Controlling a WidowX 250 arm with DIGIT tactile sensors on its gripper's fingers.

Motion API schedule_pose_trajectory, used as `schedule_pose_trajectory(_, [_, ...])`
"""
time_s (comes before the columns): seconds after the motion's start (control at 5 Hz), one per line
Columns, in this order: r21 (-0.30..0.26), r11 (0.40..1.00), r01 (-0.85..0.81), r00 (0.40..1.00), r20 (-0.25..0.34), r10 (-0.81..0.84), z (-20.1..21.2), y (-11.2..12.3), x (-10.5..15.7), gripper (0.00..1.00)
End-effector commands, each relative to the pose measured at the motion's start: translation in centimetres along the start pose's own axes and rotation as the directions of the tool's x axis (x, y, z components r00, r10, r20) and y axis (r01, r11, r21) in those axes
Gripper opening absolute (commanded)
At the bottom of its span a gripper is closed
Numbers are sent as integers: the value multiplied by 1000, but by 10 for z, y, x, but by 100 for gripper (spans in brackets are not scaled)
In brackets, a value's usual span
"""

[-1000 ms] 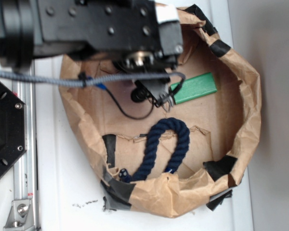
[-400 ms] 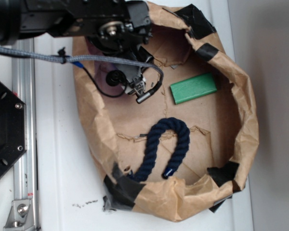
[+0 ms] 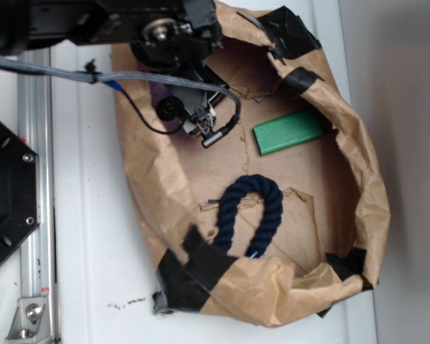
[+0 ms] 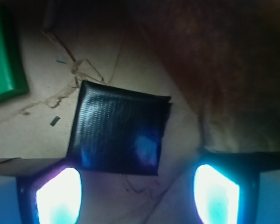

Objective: Grab the black box.

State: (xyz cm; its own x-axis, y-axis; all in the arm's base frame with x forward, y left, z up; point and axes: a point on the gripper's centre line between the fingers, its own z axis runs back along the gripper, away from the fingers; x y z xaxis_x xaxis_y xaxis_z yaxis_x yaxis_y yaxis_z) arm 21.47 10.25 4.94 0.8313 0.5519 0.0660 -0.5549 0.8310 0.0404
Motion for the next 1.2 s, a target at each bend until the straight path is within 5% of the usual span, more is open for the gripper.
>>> schedule_pose_trajectory(0.0, [-81,989,-126,992,10,127,12,13,12,100])
schedule_pose_trajectory(0.4, [-174,973,-150,988,-42,145,18,5,10,100])
schedule_pose_trajectory(1.0, [-111,980,-163,986,16,166,5,10,17,100])
